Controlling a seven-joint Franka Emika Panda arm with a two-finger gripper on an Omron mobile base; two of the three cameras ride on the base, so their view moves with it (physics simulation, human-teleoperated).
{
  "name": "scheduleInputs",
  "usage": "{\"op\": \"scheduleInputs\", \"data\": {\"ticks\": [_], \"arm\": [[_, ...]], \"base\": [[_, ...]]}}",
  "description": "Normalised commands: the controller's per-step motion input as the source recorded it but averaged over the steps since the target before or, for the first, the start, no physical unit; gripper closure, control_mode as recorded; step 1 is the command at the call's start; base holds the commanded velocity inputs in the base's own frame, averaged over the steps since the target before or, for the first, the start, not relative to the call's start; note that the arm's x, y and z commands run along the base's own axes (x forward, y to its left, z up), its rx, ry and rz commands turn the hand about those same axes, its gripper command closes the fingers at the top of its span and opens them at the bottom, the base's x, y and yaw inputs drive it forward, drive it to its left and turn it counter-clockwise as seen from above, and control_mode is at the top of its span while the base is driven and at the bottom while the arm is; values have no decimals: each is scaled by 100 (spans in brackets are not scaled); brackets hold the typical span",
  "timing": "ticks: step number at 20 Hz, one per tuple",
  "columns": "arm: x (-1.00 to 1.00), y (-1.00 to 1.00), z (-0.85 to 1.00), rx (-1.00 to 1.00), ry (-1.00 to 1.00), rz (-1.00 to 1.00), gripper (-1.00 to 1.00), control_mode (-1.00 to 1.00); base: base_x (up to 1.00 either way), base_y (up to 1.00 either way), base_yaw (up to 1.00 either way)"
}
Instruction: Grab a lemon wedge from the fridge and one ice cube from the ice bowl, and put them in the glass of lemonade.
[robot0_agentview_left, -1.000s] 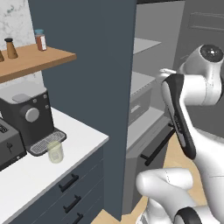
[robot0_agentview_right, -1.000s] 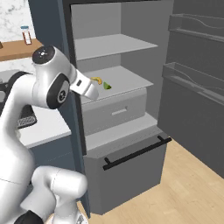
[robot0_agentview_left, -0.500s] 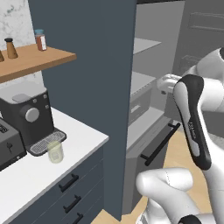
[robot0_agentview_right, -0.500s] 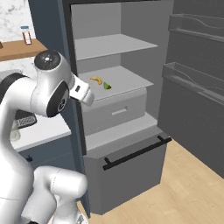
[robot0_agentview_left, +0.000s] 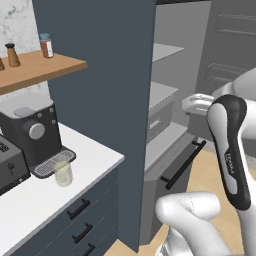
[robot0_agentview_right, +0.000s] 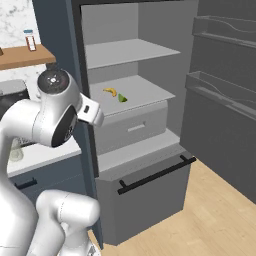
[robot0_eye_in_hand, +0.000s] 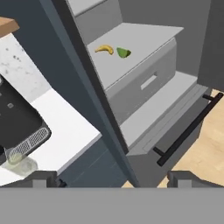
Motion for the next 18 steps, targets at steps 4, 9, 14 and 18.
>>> {"op": "scheduleInputs", "data": {"ticks": [4,9,14,18], "arm": [[0,3,0,0,0,1,-100,-100],[0,0,0,0,0,0,-100,-100],[0,0,0,0,0,0,-100,100],[0,0,0,0,0,0,-100,100]], "base": [[0,0,0],[0,0,0],[2,-15,1],[5,-76,12]]}}
